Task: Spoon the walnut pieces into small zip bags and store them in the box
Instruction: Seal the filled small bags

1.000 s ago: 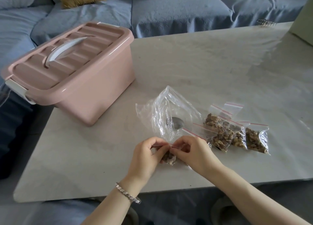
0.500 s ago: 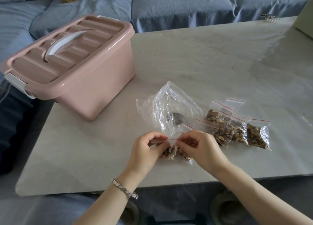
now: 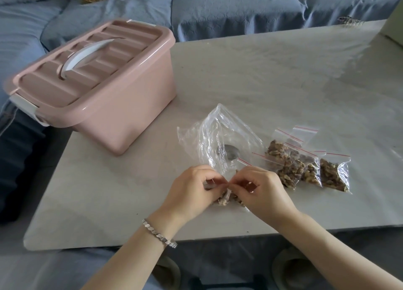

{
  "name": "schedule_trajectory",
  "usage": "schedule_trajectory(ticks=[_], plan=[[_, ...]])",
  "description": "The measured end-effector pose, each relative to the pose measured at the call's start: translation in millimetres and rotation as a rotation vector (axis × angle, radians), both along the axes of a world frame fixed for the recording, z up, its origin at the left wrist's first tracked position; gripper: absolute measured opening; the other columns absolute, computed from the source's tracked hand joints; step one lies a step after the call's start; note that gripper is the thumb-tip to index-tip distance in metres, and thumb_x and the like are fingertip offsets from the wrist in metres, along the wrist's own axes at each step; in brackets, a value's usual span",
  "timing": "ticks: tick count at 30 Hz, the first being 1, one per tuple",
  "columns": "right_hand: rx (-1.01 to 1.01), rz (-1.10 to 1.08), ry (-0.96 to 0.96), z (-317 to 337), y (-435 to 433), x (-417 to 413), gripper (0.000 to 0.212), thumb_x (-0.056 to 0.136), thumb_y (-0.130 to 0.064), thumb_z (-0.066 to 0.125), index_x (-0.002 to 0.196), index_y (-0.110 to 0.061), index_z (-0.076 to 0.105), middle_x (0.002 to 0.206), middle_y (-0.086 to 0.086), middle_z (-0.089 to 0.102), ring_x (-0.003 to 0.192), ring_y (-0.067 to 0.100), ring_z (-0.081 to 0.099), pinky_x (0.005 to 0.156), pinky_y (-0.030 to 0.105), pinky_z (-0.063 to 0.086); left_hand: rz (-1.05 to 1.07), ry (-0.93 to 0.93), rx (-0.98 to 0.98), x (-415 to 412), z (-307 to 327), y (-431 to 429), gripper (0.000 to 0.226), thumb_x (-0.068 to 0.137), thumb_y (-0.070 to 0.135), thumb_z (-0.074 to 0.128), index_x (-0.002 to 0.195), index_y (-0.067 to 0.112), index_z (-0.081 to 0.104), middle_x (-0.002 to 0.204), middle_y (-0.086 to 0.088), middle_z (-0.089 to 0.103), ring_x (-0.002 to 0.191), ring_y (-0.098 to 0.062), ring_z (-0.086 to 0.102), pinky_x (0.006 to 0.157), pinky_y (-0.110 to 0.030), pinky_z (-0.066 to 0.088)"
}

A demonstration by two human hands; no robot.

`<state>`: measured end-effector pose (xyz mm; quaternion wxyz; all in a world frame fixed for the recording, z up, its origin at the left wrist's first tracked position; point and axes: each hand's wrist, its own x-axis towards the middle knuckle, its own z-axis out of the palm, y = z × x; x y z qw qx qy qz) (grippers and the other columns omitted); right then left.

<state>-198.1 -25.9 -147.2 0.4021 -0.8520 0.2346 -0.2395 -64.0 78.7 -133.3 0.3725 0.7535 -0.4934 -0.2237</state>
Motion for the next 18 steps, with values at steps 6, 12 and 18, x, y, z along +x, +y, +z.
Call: schedule_trajectory(ticks=[6,12,18], plan=[[-0.036,0.038,0.014,-1.4,1.1,-3.1,0.005,0.071,-0.008,0.071,0.071,-0.013,0.071,0.067,-0.008,0.061,0.064,0.003,0.054,0.059,0.014,0.044,-0.034,-0.062,-0.039,-2.7,-1.6,2.3,0.027,0.069,0.048,0.055,0.068,0.024,0.068,0.065,0.014,0.056,0.067,-0.003,0.055,0.061,-0.028,0.048],[-0.053,0.021,-0.014,-0.1,1.9,-2.4,0.003,0.072,-0.012,0.068,0.07,-0.013,0.07,0.069,-0.015,0.059,0.064,-0.006,0.053,0.061,0.011,0.045,-0.013,-0.036,-0.064,2.8,-2.5,4.9,0.01,0.07,0.032,0.066,0.076,0.025,0.064,0.066,0.012,0.06,0.067,-0.003,0.056,0.064,-0.028,0.049],[-0.048,-0.008,-0.022,-0.6,0.6,-4.4,0.003,0.071,-0.012,0.069,0.07,-0.011,0.071,0.07,-0.011,0.062,0.068,-0.005,0.055,0.062,0.011,0.047,0.019,-0.07,-0.069,18.1,-4.2,17.6,0.015,0.071,0.039,0.059,0.081,0.029,0.063,0.07,0.014,0.062,0.068,-0.004,0.058,0.067,-0.028,0.049]])
